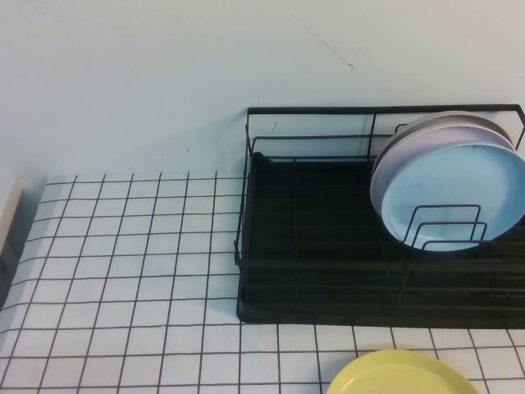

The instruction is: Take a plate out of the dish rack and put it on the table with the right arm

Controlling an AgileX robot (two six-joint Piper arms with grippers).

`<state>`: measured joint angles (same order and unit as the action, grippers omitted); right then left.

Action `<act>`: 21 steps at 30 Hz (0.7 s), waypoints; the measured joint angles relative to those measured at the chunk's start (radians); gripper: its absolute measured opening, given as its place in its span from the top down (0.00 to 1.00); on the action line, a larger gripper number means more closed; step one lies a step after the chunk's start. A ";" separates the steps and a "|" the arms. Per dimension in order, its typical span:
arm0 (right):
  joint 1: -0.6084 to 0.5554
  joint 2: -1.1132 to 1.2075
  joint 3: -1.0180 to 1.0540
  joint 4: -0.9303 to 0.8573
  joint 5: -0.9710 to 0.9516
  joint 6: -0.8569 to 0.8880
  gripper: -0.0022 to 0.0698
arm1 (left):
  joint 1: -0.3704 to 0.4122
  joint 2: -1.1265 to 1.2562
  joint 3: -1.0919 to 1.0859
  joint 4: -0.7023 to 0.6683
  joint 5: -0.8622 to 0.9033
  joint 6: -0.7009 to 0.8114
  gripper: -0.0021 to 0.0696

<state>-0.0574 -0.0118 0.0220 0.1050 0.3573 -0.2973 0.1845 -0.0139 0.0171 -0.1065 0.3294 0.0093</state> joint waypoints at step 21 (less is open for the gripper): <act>0.000 0.000 0.008 0.968 -0.115 0.034 0.97 | 0.000 0.000 0.000 0.000 0.000 0.000 0.98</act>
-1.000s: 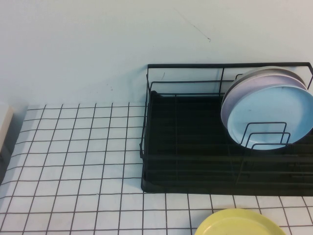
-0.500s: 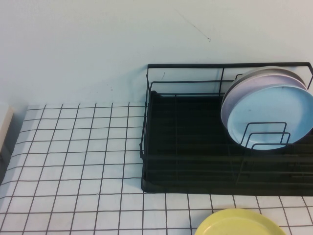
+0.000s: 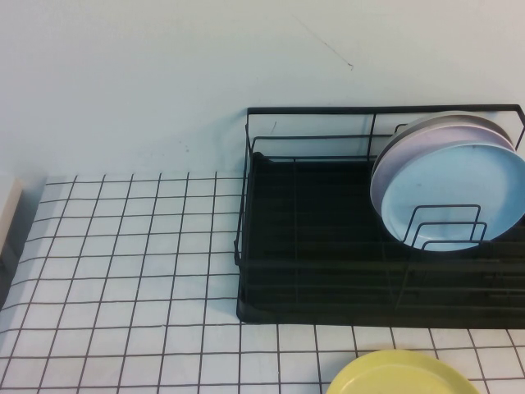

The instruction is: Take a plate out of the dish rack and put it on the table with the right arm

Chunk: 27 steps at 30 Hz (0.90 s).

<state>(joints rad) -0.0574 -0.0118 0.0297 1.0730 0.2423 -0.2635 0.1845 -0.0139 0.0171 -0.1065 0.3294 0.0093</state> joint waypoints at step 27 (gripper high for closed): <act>-0.001 0.839 -0.831 -0.359 0.683 -0.873 0.58 | 0.000 0.000 0.000 0.000 0.000 0.000 0.98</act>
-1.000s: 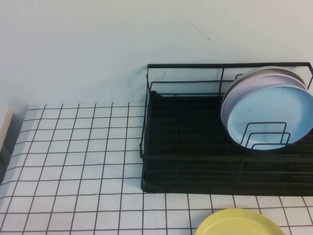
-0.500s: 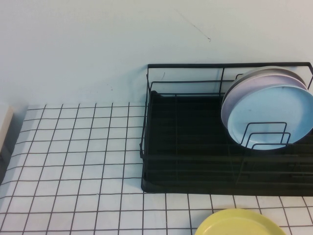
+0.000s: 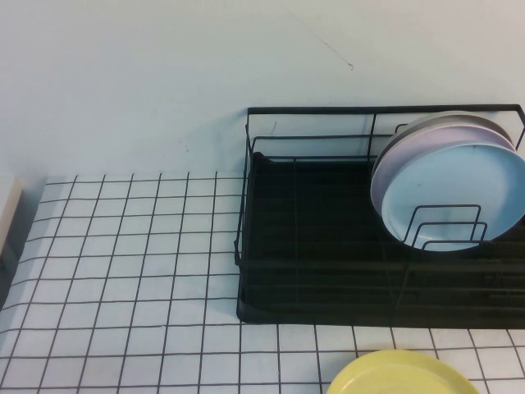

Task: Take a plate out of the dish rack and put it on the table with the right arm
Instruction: Grasp the plate from the shelf

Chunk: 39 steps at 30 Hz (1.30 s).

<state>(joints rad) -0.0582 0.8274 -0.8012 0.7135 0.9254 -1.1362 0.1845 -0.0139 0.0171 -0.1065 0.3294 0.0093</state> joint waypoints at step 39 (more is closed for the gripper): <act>0.000 0.932 -0.518 -0.086 -0.264 -0.576 0.55 | 0.000 0.000 0.000 0.000 0.000 0.000 0.98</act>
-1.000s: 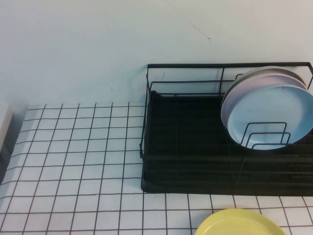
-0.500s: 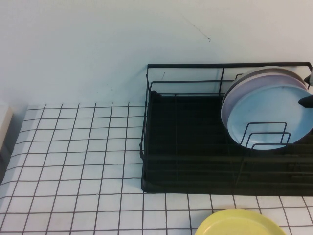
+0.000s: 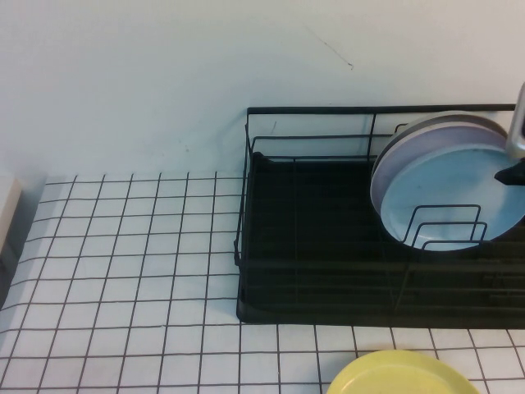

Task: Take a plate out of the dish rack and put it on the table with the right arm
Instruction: Grasp the plate from the shelf, then place the plate from the table

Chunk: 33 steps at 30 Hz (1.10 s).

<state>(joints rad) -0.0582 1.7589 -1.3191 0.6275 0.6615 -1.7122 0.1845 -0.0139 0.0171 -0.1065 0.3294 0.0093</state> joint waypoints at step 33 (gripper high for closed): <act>-0.002 -0.548 0.317 0.096 0.575 0.870 0.92 | 0.000 0.000 0.000 0.000 0.000 0.000 0.98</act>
<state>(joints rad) -0.0598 1.2110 -1.0021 0.7230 1.2362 -0.8421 0.1845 -0.0139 0.0171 -0.1065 0.3294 0.0093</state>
